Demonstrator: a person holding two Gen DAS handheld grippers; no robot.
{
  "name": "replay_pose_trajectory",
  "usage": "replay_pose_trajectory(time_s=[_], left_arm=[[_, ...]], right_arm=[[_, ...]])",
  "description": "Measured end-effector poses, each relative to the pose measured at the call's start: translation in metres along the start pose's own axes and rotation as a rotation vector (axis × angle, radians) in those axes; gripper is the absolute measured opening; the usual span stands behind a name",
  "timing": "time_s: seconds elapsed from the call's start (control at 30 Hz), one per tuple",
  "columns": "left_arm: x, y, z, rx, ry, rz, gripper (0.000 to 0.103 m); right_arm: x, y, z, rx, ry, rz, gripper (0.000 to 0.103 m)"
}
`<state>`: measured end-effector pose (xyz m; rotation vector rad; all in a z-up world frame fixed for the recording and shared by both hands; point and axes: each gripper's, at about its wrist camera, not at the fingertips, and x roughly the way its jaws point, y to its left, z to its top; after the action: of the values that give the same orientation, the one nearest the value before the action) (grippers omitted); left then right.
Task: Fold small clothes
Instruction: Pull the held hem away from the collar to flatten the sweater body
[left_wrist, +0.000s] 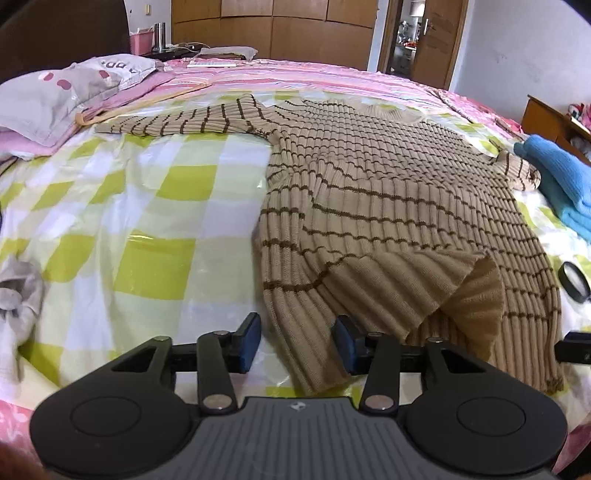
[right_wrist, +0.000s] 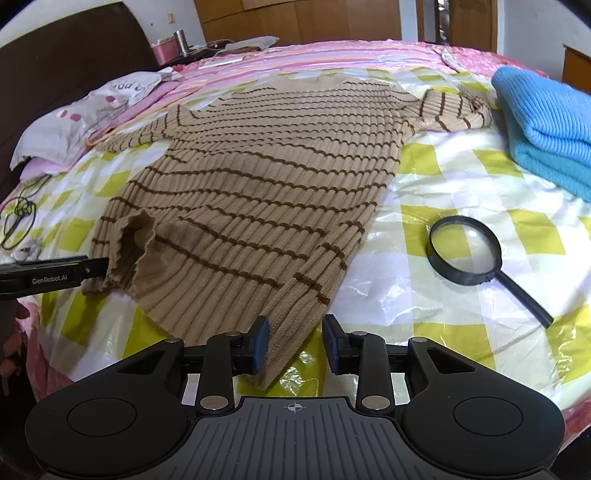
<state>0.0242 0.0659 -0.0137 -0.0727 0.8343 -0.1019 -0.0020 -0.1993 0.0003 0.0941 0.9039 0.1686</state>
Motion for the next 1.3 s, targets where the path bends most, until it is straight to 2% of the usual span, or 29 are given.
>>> replay_pose_trajectory(time_s=[0.13, 0.27, 0.4, 0.47, 0.57, 0.7, 0.77, 0.83, 0.93, 1.03, 1.13, 1.27, 1.3], left_arm=[[0.003, -0.005, 0.004, -0.020, 0.008, -0.031, 0.020], [-0.001, -0.007, 0.004, 0.014, -0.003, -0.009, 0.015], [-0.007, 0.006, 0.005, 0.022, -0.003, 0.059, 0.014], [-0.010, 0.016, 0.006, 0.015, -0.008, 0.097, 0.014], [-0.016, 0.023, 0.006, 0.014, -0.023, 0.116, 0.014], [-0.021, 0.022, 0.003, 0.055, -0.029, 0.137, 0.014], [-0.023, 0.023, 0.002, 0.056, -0.029, 0.130, 0.014], [-0.024, 0.024, 0.003, 0.043, -0.034, 0.114, 0.014], [-0.027, 0.021, 0.005, 0.034, -0.050, 0.080, 0.014], [-0.033, 0.012, 0.005, 0.063, -0.061, 0.053, 0.014], [-0.035, 0.006, 0.004, 0.094, -0.066, 0.059, 0.014], [-0.035, 0.005, 0.004, 0.094, -0.066, 0.071, 0.014], [-0.036, 0.006, 0.005, 0.090, -0.066, 0.068, 0.014]], right_arm=[[0.003, -0.009, -0.001, 0.055, 0.003, 0.014, 0.032], [0.003, -0.016, -0.002, 0.100, 0.003, 0.027, 0.032], [-0.004, -0.016, -0.001, 0.124, -0.021, 0.046, 0.032], [-0.005, -0.015, 0.001, 0.141, -0.026, 0.065, 0.039], [-0.003, -0.009, 0.004, 0.153, -0.030, 0.091, 0.040], [0.011, 0.002, 0.006, 0.110, -0.001, 0.031, 0.040], [0.017, 0.004, 0.005, 0.070, 0.016, -0.011, 0.033], [0.016, 0.003, 0.005, 0.038, 0.023, -0.045, 0.013], [0.013, -0.005, 0.007, 0.040, 0.044, -0.059, 0.006], [0.004, -0.011, 0.009, 0.017, 0.046, -0.089, 0.004], [-0.006, -0.018, 0.009, 0.009, 0.050, -0.122, 0.004], [-0.002, -0.022, 0.009, 0.048, 0.085, -0.100, 0.005], [-0.001, -0.020, 0.011, 0.049, 0.090, -0.097, 0.009]])
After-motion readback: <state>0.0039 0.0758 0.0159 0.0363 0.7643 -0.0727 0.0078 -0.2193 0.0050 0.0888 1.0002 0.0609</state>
